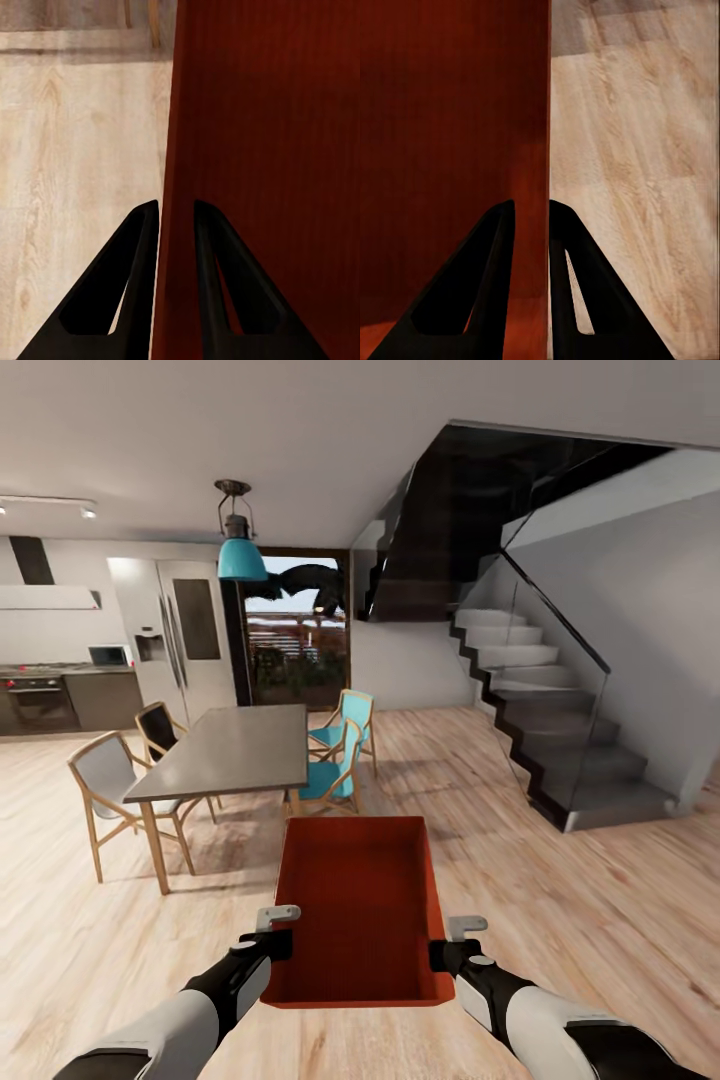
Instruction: Move the two storage containers from the living room to the garage. In the garage, place one container on the floor and stack the other container on top of it (either order is fine).
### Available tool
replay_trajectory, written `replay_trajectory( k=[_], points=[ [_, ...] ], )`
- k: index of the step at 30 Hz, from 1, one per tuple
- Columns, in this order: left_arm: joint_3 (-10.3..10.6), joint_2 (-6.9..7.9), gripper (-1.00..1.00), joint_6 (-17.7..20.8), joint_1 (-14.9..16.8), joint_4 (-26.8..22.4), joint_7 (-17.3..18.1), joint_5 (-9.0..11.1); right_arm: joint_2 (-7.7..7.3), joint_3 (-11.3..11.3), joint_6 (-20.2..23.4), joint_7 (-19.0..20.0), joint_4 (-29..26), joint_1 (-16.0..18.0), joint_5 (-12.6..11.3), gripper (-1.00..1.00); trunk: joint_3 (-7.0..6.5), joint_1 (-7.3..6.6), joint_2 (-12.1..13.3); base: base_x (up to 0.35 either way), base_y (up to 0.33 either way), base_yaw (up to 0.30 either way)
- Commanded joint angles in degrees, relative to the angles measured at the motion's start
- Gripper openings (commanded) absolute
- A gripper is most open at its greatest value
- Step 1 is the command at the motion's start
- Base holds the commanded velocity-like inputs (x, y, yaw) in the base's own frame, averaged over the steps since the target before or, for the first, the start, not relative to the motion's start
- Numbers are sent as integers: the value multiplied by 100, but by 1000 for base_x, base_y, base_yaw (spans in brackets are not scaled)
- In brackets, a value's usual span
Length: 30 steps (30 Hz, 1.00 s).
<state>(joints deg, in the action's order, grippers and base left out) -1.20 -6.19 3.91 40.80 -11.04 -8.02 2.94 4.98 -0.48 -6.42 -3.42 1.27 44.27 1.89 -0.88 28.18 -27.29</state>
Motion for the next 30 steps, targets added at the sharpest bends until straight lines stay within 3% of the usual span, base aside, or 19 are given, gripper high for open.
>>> replay_trajectory(
  k=[1,30],
  points=[
    [-114,30,-100,31,2,-56,-104,-94,-32,-12,-26,-45,31,3,-66,-100,2,2,-4,0,0,-292],
    [-108,22,-100,22,2,-56,-107,-96,-32,-14,-27,-45,31,3,-66,-100,2,2,-4,0,0,-292]
  ],
)
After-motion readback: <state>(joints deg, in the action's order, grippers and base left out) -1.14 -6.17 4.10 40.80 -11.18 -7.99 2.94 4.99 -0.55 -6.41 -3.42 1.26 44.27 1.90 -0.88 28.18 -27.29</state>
